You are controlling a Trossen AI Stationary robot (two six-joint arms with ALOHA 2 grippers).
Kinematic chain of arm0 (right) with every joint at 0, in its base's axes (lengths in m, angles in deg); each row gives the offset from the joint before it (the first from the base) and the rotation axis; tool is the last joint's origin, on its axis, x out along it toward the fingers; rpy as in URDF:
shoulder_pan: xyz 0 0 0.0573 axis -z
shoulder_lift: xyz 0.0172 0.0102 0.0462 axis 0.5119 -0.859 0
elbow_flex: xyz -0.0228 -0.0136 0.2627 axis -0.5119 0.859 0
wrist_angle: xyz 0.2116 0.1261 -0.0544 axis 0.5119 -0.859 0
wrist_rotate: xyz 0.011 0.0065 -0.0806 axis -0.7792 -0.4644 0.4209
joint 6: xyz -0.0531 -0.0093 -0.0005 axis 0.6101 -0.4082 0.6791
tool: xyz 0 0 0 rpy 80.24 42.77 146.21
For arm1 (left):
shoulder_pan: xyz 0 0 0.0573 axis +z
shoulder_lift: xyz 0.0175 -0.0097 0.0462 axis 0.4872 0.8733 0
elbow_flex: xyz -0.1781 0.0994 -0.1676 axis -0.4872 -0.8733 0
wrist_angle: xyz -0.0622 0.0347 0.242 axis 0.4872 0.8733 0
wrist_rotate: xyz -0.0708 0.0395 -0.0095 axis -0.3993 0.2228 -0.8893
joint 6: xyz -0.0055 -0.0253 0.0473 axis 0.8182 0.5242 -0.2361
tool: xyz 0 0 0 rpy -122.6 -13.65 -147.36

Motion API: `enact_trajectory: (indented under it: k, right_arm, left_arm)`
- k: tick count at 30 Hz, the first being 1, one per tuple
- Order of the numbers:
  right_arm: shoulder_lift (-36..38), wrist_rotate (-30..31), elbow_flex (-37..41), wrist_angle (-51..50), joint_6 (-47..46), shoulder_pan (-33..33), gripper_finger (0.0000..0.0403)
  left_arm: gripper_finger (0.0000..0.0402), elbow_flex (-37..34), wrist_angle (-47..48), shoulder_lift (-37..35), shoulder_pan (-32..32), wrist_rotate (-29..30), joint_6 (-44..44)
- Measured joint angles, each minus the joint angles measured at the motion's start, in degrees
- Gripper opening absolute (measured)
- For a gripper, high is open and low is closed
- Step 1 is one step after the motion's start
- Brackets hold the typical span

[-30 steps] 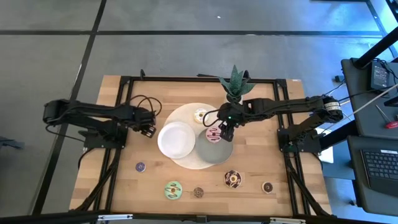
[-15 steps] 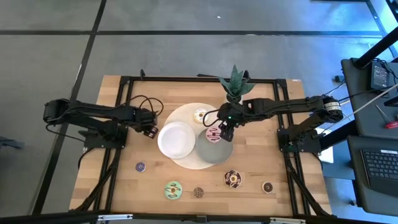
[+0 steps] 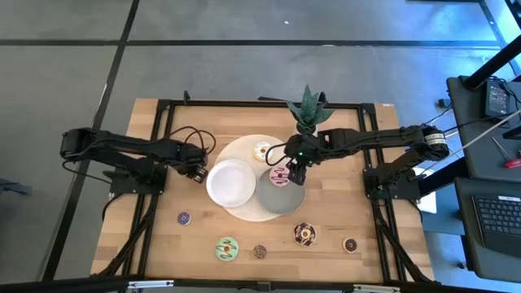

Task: Pick & Place donuts
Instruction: Put the small yellow donut on the white plate

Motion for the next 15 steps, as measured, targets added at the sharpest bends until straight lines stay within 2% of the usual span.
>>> enact_trajectory:
  k: [8, 15]
  right_arm:
    - [0.0, -0.1, 0.0, -0.3, 0.0, 0.0, 0.0204]
    - [0.0, -0.1, 0.0, -0.6, 0.0, 0.0, 0.0204]
  left_arm:
    - [0.0045, 0.7, 0.7, -1.0, 0.0, 2.0, -1.6]
    - [0.0033, 7.1, -4.2, -1.8, -0.4, 4.0, -6.9]
